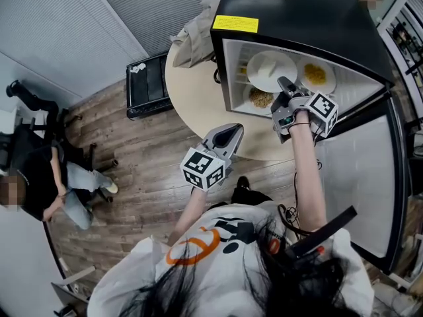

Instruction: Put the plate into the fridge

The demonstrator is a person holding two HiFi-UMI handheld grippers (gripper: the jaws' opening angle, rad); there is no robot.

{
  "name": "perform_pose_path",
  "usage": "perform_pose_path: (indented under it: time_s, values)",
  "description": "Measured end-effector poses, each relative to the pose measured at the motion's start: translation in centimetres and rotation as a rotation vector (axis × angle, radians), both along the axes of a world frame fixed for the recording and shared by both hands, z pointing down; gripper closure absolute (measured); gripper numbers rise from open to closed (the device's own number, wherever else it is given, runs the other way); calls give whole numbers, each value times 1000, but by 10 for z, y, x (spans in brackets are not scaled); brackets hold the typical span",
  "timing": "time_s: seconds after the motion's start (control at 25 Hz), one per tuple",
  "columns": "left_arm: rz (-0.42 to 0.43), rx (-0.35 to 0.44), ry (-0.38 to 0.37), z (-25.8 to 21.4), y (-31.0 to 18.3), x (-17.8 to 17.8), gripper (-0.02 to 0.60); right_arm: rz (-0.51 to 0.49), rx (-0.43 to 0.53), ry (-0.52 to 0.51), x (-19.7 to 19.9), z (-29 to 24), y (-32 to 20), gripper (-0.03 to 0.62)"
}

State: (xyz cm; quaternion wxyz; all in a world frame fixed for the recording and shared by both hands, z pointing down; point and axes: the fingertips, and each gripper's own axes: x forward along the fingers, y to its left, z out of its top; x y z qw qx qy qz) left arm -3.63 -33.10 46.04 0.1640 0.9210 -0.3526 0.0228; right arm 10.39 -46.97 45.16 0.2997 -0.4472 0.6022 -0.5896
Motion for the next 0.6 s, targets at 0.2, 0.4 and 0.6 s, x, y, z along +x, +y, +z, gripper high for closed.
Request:
perform_pose_path:
  time_s: [0.2, 0.4, 0.6]
  values:
    - [-8, -6, 0, 2, 1, -2, 569, 6, -50, 61, 1, 6, -6, 565]
    - [-19, -6, 0, 2, 1, -6, 569, 13, -87, 133, 1, 13, -9, 565]
    - [-27, -11, 0, 6, 2, -8, 569, 19, -94, 182, 1, 13, -12, 565]
